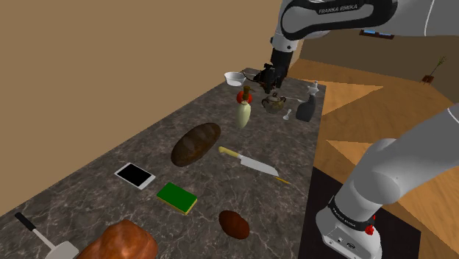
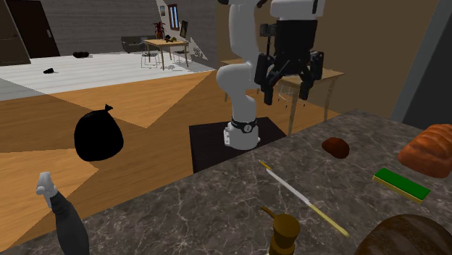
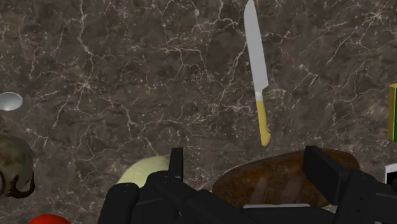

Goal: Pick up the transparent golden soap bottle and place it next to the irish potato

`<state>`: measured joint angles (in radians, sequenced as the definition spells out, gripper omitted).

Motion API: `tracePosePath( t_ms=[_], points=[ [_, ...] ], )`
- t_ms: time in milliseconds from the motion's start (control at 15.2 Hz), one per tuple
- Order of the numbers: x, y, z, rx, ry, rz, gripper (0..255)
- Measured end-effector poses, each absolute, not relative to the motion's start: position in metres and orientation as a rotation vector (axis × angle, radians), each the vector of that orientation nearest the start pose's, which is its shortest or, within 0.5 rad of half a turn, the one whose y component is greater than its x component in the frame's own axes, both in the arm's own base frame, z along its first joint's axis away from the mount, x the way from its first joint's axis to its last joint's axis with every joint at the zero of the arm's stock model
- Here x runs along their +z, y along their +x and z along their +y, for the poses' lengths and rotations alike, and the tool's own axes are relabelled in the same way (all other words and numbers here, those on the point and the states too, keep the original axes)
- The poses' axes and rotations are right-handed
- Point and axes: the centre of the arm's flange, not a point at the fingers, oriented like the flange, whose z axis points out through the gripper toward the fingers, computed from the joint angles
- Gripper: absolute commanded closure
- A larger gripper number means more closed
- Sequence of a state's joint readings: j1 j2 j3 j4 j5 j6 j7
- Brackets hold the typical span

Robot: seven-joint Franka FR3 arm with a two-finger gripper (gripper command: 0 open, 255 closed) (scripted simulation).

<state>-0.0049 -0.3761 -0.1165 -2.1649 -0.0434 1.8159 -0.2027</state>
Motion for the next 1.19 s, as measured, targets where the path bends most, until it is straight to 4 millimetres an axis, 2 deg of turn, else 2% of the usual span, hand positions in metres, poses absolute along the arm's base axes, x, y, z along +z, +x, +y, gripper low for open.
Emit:
tracePosePath(
  t_ms=[924, 1188],
  points=[
    [0.496, 0.594, -0.136, -0.116, -3.177, -0.168, 0],
    [0.484, 0.637, -0.150, -0.138, -3.187, -0.171, 0]
  ],
)
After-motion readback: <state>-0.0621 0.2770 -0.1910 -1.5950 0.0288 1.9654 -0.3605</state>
